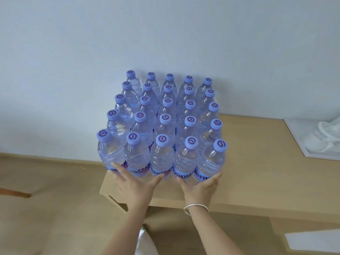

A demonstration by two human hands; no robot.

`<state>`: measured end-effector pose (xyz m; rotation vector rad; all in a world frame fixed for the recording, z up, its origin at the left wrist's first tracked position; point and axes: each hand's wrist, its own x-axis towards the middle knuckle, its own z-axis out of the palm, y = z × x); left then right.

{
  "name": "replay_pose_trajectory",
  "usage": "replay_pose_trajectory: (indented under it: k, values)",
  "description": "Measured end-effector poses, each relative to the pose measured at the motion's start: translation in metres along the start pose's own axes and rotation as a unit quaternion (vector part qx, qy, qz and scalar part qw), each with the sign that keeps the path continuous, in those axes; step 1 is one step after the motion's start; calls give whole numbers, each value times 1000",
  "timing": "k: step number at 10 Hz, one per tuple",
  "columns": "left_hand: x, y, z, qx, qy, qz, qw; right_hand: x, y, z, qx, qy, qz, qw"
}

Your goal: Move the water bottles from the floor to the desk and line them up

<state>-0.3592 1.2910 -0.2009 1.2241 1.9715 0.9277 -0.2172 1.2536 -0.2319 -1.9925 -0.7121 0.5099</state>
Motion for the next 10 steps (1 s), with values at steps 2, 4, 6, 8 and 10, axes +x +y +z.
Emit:
replay_pose_trajectory:
  k: [2,4,6,8,10]
  values:
    - [-2,4,15,14,-3,-37,999,-3,-3,0,-45,4,5,999]
    - [0,4,16,38,-2,-44,998,-1,-7,2,-52,3,20,998]
    - [-6,2,4,63,-36,-16,997,-3,-10,-12,-79,-43,23,996]
    - [-12,-9,-23,75,-84,77,991,-4,-12,-49,-142,-137,-1,980]
    - [-27,-6,-39,153,-192,117,962,-26,-39,-79,-270,-176,-78,943]
